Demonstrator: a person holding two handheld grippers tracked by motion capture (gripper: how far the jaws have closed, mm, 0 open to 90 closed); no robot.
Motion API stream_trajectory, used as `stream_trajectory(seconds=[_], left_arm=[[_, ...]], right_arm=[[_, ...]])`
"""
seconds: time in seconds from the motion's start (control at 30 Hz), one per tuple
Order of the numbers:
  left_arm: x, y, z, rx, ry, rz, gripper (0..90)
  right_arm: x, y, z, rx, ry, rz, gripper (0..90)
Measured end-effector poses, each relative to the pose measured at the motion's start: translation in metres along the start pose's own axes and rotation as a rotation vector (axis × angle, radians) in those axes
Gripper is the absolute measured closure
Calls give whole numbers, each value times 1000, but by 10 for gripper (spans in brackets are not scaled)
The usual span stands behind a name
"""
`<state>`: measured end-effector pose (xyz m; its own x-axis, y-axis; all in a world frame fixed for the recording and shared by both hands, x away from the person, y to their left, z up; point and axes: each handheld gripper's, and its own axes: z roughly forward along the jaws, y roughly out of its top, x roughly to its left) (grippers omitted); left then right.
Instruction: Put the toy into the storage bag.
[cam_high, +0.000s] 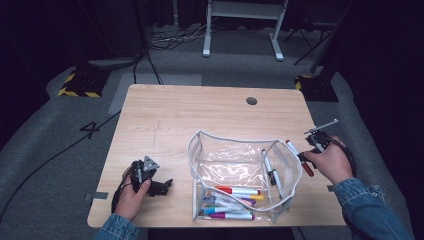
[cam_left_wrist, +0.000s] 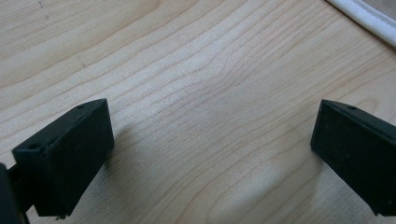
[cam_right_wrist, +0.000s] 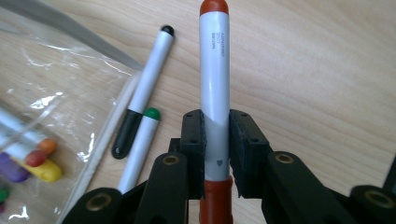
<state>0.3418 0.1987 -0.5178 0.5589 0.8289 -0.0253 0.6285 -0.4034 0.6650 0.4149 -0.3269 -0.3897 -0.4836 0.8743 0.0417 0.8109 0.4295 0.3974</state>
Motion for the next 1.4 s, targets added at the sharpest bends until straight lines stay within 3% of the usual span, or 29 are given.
stream_trajectory(seconds=[0.43,0.63,0.73,0.9,1.13,1.4], left_arm=[[0,0,0,0,0,0,0],[0,0,0,0,0,0,0],[0,0,0,0,0,0,0],[0,0,0,0,0,0,0],[0,0,0,-1,-1,0,0],[0,0,0,0,0,0,0]], right_arm=[[44,30,-62,-86,3,-181,768],[69,43,-80,-82,16,-272,768],[80,49,-90,-92,-5,-311,769],[96,53,-106,-115,12,-349,768],[129,52,-112,-113,67,-438,768],[172,47,-103,-65,161,-562,768]])
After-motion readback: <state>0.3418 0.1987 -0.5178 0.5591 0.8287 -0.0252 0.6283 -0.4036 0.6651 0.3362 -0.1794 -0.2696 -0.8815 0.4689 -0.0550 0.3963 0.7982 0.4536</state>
